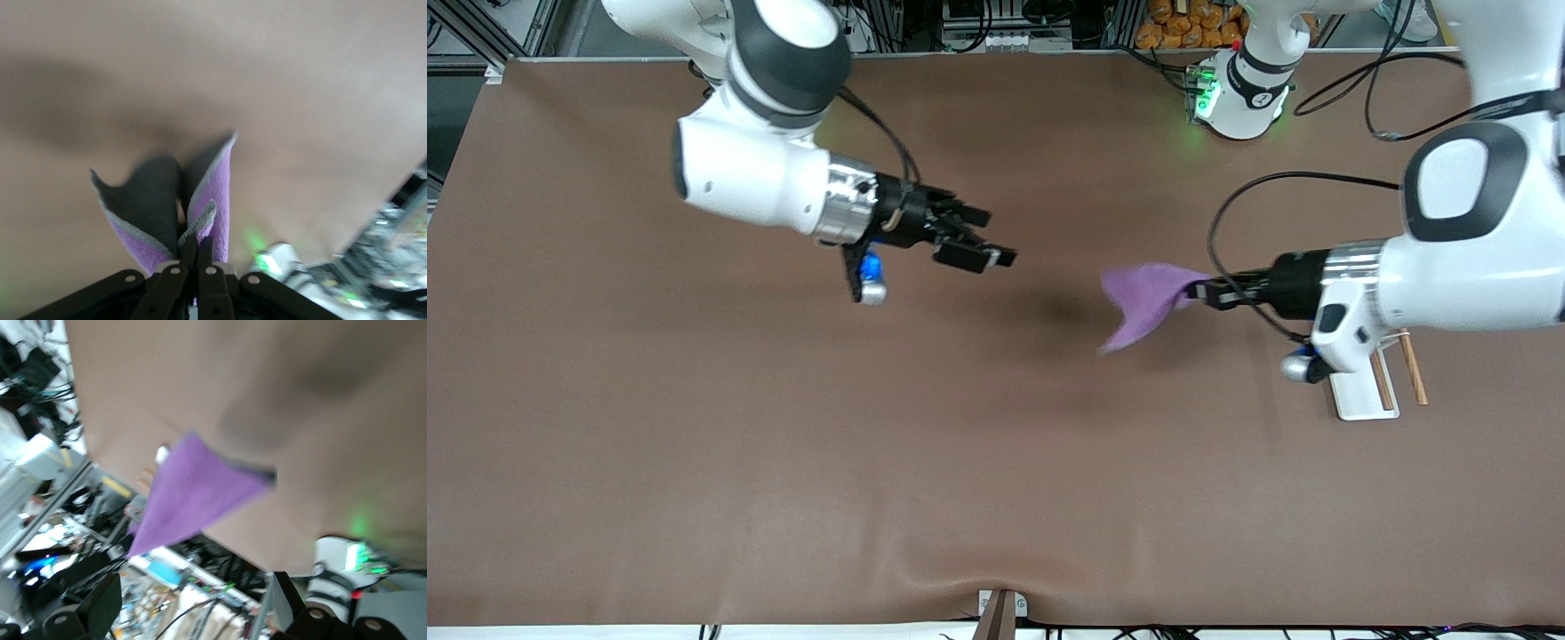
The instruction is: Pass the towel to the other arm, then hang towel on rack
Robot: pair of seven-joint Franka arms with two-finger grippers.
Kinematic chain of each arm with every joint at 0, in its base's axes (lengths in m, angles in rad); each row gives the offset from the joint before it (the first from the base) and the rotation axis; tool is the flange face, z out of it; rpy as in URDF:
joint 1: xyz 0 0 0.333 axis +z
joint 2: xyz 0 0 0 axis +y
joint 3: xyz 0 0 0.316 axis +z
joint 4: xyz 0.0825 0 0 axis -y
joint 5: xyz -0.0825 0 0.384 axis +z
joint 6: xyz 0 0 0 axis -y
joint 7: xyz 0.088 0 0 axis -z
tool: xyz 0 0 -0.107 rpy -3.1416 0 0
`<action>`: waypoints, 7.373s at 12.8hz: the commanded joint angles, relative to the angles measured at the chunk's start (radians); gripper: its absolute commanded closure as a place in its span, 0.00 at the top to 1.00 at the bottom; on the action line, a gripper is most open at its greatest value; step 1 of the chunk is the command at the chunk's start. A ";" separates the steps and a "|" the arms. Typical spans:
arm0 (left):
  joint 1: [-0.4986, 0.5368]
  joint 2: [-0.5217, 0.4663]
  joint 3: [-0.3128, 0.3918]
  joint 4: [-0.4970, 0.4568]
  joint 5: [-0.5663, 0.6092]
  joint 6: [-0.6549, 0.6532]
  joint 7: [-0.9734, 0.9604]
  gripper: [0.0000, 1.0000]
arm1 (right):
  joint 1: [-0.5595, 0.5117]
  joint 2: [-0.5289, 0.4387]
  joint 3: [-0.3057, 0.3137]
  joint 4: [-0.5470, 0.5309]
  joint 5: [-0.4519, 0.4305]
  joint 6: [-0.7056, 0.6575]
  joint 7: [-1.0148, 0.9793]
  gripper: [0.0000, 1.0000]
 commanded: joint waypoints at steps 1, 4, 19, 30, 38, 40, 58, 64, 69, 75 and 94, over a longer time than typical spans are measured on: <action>0.015 -0.070 -0.005 -0.023 0.146 -0.012 0.183 0.00 | -0.072 -0.019 0.012 0.008 -0.146 -0.138 -0.013 1.00; 0.032 -0.102 -0.004 -0.046 0.265 -0.012 0.415 0.00 | -0.182 -0.019 0.012 0.028 -0.301 -0.348 -0.140 1.00; 0.248 -0.139 -0.010 -0.242 0.320 0.112 1.102 0.00 | -0.567 -0.198 0.012 0.017 -1.028 -0.624 -0.985 1.00; 0.481 -0.043 -0.004 -0.268 0.284 0.152 1.499 0.00 | -0.567 -0.238 0.019 0.115 -1.055 -0.608 -0.986 1.00; 0.626 0.152 -0.004 -0.130 0.275 0.179 1.696 0.00 | -0.541 -0.238 0.022 0.151 -1.050 -0.649 -0.986 1.00; 0.665 0.180 -0.004 -0.109 0.270 0.179 1.703 0.00 | -0.544 -0.233 0.021 0.169 -1.052 -0.649 -0.986 1.00; 0.647 0.169 -0.016 0.047 0.280 0.042 1.564 1.00 | -0.529 -0.233 0.015 0.191 -1.048 -0.649 -0.978 1.00; 0.474 -0.027 -0.025 0.052 0.382 -0.043 1.112 1.00 | -0.534 -0.233 0.013 0.191 -1.048 -0.649 -0.978 1.00; 0.422 -0.118 -0.137 0.051 0.461 -0.091 0.718 1.00 | -0.541 -0.230 0.013 0.191 -1.047 -0.648 -0.978 1.00; 0.417 -0.177 -0.310 0.051 0.550 -0.095 0.365 1.00 | -0.540 -0.230 0.013 0.191 -1.047 -0.648 -0.978 1.00; 0.035 -0.497 0.062 -0.273 0.570 0.011 0.286 1.00 | -0.544 -0.230 0.013 0.189 -1.045 -0.649 -0.980 1.00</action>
